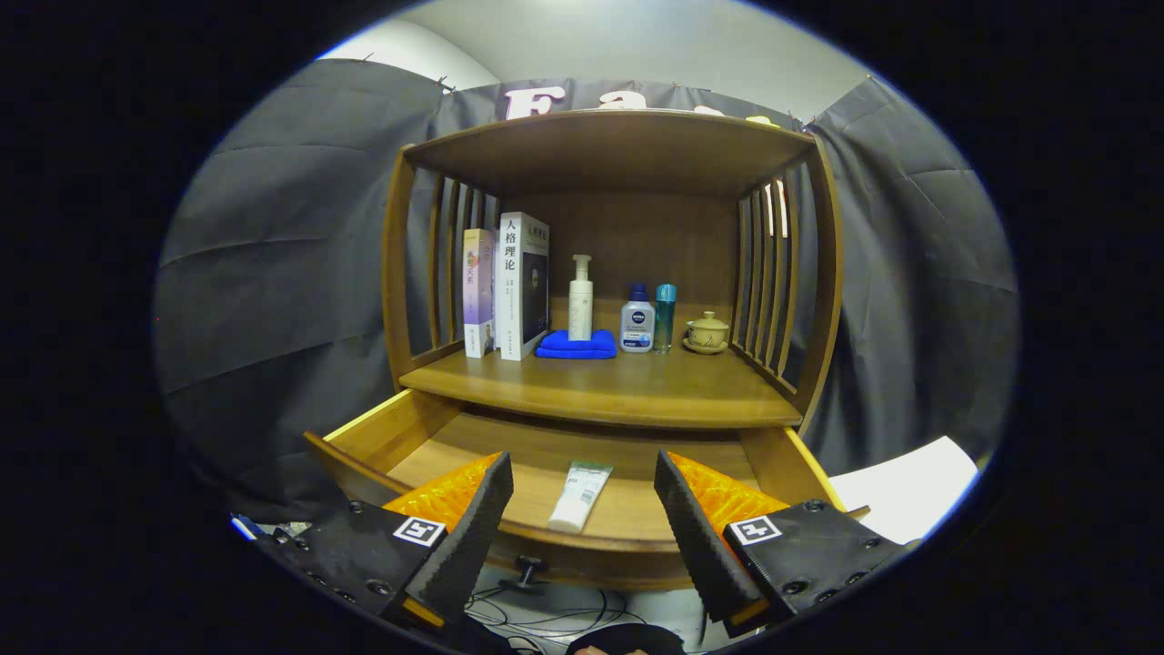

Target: Pull open the drawer, take out the items inside it, and place them on the countertop above the cabinet.

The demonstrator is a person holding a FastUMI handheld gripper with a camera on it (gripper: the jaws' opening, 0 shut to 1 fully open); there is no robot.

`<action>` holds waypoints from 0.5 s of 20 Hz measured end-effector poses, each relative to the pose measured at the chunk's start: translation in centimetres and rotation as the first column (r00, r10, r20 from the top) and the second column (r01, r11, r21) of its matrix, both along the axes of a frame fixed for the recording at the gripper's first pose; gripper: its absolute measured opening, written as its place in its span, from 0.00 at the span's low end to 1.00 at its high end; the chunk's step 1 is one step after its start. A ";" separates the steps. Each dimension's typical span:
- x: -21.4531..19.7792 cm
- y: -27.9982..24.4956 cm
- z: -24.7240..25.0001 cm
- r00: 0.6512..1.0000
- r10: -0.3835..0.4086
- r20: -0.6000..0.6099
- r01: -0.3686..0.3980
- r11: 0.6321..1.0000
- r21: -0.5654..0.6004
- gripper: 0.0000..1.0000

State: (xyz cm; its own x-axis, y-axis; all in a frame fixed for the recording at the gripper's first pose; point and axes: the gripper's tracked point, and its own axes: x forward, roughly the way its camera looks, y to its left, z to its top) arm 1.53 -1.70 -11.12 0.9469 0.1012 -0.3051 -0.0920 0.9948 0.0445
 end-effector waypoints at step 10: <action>6.5 1.9 -3.3 0.950 0.098 -0.297 -0.109 0.994 -0.019 0.98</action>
State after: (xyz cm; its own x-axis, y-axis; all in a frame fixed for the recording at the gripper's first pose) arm 8.08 0.15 -14.45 0.7986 0.1783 -0.5748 -0.1824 0.9819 0.0511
